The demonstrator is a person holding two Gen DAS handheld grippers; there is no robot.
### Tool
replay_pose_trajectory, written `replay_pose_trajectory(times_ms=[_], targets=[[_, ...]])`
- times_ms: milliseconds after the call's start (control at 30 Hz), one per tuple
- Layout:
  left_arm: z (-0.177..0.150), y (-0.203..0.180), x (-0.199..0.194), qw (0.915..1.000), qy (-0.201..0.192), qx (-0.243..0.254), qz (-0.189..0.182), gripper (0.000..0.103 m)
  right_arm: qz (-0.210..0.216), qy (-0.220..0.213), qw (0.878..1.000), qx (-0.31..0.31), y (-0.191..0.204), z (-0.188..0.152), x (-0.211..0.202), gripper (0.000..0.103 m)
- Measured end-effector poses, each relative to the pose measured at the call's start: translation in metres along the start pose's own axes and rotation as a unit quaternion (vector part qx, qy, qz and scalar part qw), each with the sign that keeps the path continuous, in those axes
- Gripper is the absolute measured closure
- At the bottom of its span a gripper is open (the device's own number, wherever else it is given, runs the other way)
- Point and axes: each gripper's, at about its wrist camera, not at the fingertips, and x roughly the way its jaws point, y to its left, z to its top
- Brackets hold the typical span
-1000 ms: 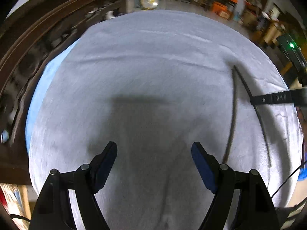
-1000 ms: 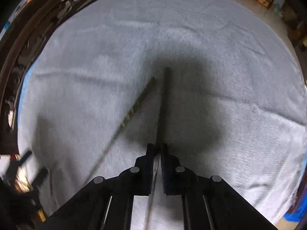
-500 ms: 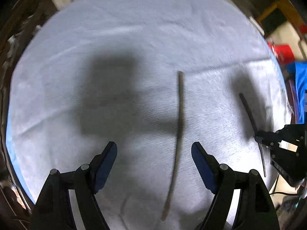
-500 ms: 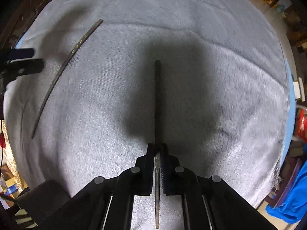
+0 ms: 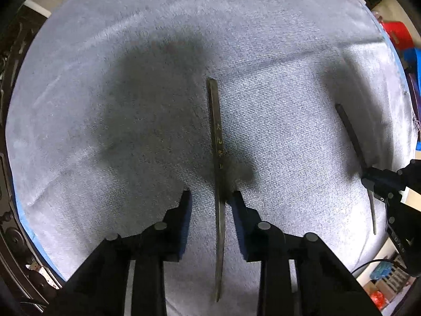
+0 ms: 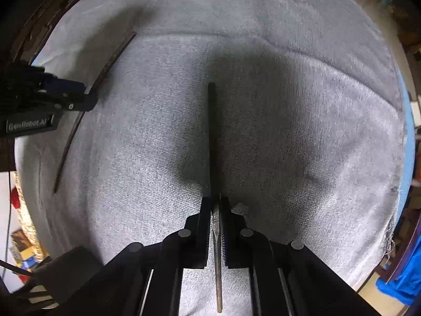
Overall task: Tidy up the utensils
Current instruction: 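Close the left tool on the other dark chopstick while the right tool holds its own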
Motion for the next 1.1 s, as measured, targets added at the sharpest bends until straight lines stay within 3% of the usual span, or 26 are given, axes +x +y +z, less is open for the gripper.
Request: replay_pose_trajectory(times_ms=[100, 333, 367, 400, 433, 467, 700, 933, 1100], targets=[[0.009, -0.001, 0.002, 1.0000, 0.004, -0.002, 0.005, 0.063, -0.009, 0.001, 1.000, 0.006, -0.004, 0.008, -0.002, 0.084], [0.013, -0.013, 0.004, 0.9999, 0.007, 0.006, 0.014, 0.064, -0.045, 0.024, 0.999, -0.012, 0.008, 0.030, 0.002, 0.078], [0.013, -0.014, 0.004, 0.9998, 0.007, 0.011, 0.015, 0.073, -0.049, 0.028, 0.998, -0.016, 0.011, 0.033, 0.003, 0.077], [0.012, -0.016, 0.004, 0.9996, 0.010, 0.020, 0.015, 0.095, -0.051, 0.032, 0.998, -0.020, 0.013, 0.034, 0.004, 0.082], [0.010, -0.017, 0.004, 0.9994, 0.019, 0.024, 0.014, 0.097, -0.051, 0.039, 0.998, -0.027, 0.017, 0.035, 0.004, 0.086], [0.006, -0.017, 0.005, 0.9992, 0.020, 0.030, 0.018, 0.097, -0.053, 0.045, 0.997, -0.030, 0.021, 0.035, 0.005, 0.096], [-0.009, -0.010, 0.010, 0.9988, 0.033, 0.034, 0.012, 0.097, -0.053, 0.060, 0.997, -0.019, 0.017, 0.041, 0.005, 0.093], [0.010, -0.017, 0.010, 0.9985, 0.040, 0.036, 0.012, 0.097, -0.071, 0.084, 0.993, -0.040, 0.029, 0.055, 0.009, 0.095], [-0.006, 0.008, 0.015, 0.9998, 0.016, 0.006, -0.014, 0.097, -0.056, 0.055, 0.997, -0.020, 0.028, 0.044, 0.007, 0.096]])
